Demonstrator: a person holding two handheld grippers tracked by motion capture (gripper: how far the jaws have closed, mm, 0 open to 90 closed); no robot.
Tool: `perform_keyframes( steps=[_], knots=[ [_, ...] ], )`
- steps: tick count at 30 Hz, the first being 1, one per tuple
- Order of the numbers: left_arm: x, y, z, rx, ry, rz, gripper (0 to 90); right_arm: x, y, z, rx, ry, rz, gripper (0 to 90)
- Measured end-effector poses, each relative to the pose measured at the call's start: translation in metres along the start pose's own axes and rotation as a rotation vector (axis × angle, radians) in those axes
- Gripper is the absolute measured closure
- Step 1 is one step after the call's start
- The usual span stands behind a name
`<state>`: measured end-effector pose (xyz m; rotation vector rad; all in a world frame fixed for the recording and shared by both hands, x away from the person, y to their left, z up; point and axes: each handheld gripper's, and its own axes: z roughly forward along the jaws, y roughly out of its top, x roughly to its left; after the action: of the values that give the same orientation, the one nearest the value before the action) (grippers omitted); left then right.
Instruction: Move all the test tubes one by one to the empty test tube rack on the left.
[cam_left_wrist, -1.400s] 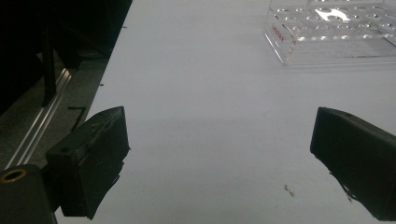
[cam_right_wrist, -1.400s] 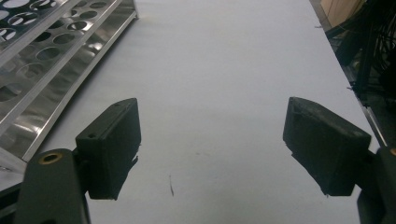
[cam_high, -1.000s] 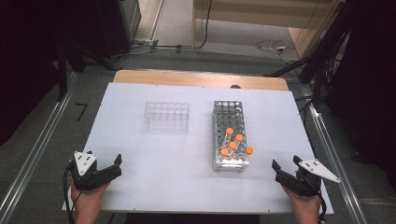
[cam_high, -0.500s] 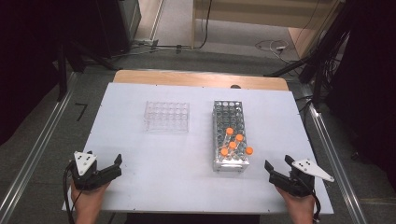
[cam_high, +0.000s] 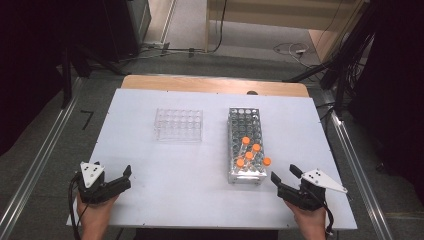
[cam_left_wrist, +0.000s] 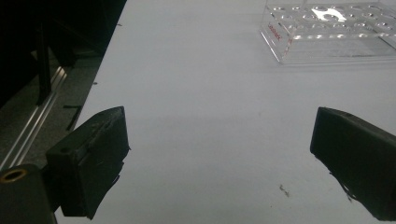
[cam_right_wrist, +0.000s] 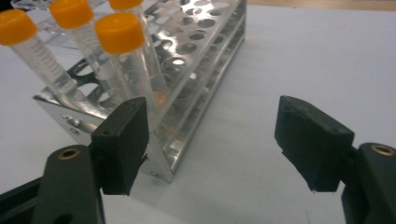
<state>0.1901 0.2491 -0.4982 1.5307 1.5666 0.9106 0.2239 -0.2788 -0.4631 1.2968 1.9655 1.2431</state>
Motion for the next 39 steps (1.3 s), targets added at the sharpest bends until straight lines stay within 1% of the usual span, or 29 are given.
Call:
perform_keyframes(
  steps=[3, 8, 11, 16, 21, 28, 39],
  knots=[
    [0.000, 0.000, 0.000, 0.000, 0.001, -0.001, 4.8, 0.003, 0.002, 0.002, -0.013, 0.026, 0.000, 29.8],
    [-0.001, 0.000, 0.001, 0.003, 0.003, 0.005, 4.7, 0.011, 0.005, 0.005, -0.030, 0.065, -0.017, 37.7],
    [-0.001, 0.000, 0.001, 0.005, 0.003, 0.005, 4.7, 0.015, 0.005, 0.007, -0.041, 0.086, -0.036, 43.5],
    [-0.001, 0.000, 0.001, 0.006, 0.003, 0.006, 4.7, 0.021, 0.004, 0.012, -0.045, 0.116, -0.069, 50.6],
    [-0.001, -0.001, 0.001, 0.007, 0.000, 0.005, 4.8, 0.022, 0.004, 0.016, -0.041, 0.116, -0.075, 56.1],
    [-0.002, -0.001, 0.002, 0.006, -0.002, 0.007, 4.7, 0.025, 0.004, 0.020, -0.045, 0.110, -0.098, 63.0],
    [-0.002, -0.001, 0.002, 0.008, -0.004, 0.007, 4.7, 0.027, 0.004, 0.026, -0.040, 0.101, -0.111, 70.9]
  ],
)
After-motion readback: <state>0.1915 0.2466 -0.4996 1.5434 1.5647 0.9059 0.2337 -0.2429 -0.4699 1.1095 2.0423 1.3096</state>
